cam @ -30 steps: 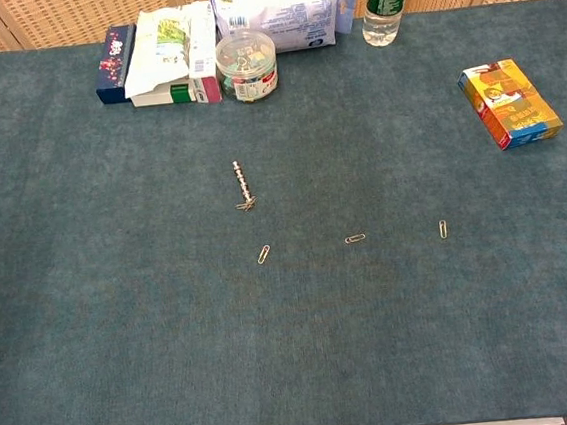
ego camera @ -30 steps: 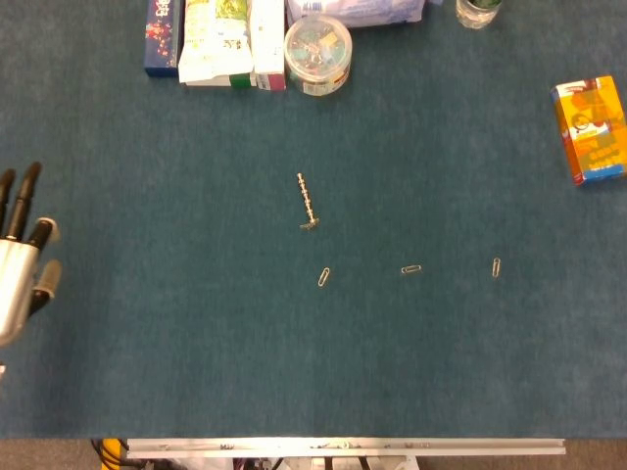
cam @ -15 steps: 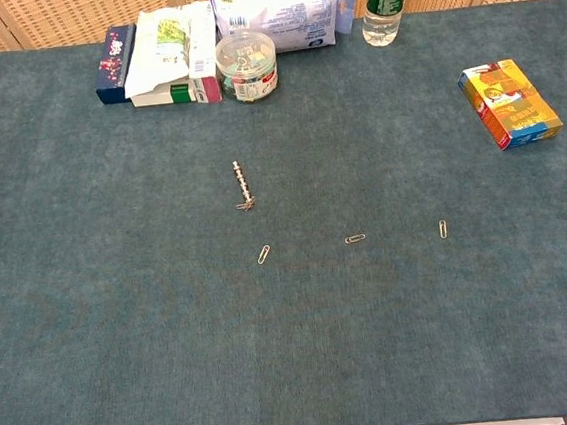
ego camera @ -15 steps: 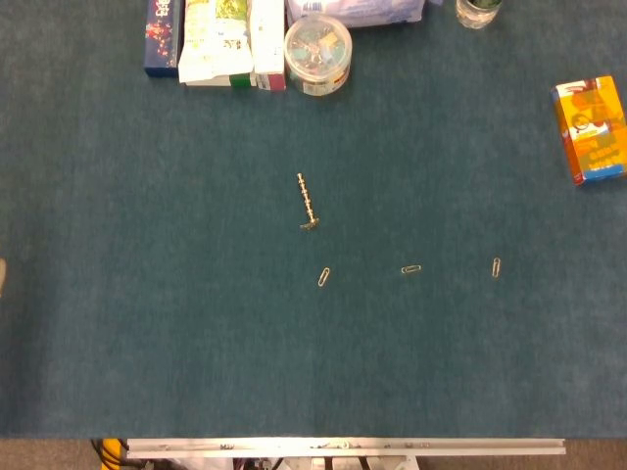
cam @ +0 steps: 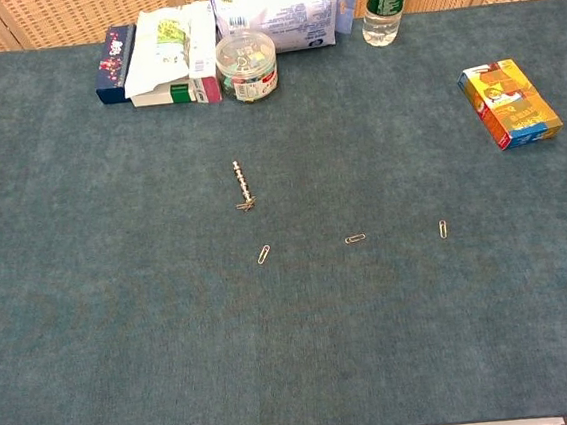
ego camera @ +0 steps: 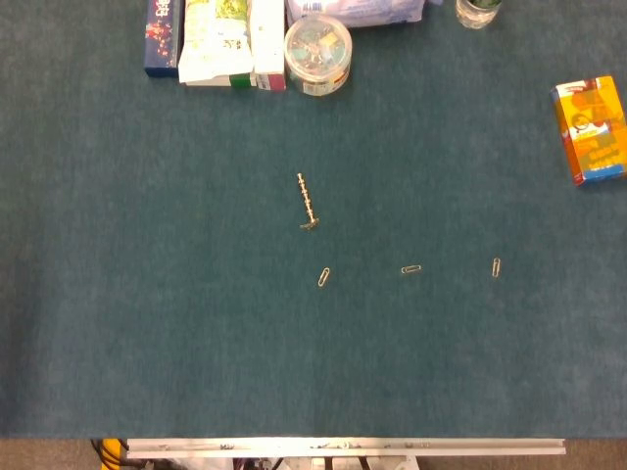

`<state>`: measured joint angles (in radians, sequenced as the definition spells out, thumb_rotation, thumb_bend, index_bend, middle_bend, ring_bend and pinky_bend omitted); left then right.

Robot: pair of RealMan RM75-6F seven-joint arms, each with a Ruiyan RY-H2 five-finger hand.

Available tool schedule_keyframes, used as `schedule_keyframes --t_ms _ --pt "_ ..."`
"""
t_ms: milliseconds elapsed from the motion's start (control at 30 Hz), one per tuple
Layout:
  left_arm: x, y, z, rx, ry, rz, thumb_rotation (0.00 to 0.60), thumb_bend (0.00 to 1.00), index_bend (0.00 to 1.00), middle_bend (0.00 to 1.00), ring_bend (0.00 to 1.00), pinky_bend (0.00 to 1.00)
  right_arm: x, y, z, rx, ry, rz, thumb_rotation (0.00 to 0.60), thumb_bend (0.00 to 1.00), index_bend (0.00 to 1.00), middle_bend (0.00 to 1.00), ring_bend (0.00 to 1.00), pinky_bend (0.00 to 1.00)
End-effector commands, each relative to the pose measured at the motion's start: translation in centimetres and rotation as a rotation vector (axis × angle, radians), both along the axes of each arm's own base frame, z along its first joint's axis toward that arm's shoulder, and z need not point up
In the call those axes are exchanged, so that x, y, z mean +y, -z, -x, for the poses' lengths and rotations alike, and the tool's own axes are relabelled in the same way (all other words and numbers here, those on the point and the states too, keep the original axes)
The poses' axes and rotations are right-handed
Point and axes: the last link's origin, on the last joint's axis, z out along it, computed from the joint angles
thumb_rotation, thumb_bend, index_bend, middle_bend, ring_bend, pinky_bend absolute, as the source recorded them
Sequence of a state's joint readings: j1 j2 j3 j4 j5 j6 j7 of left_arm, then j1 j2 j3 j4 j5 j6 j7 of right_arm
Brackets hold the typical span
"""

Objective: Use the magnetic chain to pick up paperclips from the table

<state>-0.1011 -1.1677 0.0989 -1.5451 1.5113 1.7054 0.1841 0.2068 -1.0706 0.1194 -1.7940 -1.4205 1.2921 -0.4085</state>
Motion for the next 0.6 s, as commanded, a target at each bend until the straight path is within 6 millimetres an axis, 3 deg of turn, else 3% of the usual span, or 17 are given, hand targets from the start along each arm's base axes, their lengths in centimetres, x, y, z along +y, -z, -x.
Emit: schedule_keyframes --t_ms 33,600 --pt "-0.1 -0.2 0.0 -0.006 0.005 -0.003 0.600 0.33 0.50 0.07 0.00 0.00 -2.3 0.8 -0.9 0.052 -0.040 -0.062 0.600 0.12 0.27 0.17 0.11 0.19" --pt "-0.5 -1.9 0.0 -0.012 -0.007 -0.069 0.600 0.33 0.51 0.07 0.00 0.00 -11.6 6.9 -7.3 0.106 -0.243 -0.270 0.600 0.38 0.28 0.17 0.11 0.19"
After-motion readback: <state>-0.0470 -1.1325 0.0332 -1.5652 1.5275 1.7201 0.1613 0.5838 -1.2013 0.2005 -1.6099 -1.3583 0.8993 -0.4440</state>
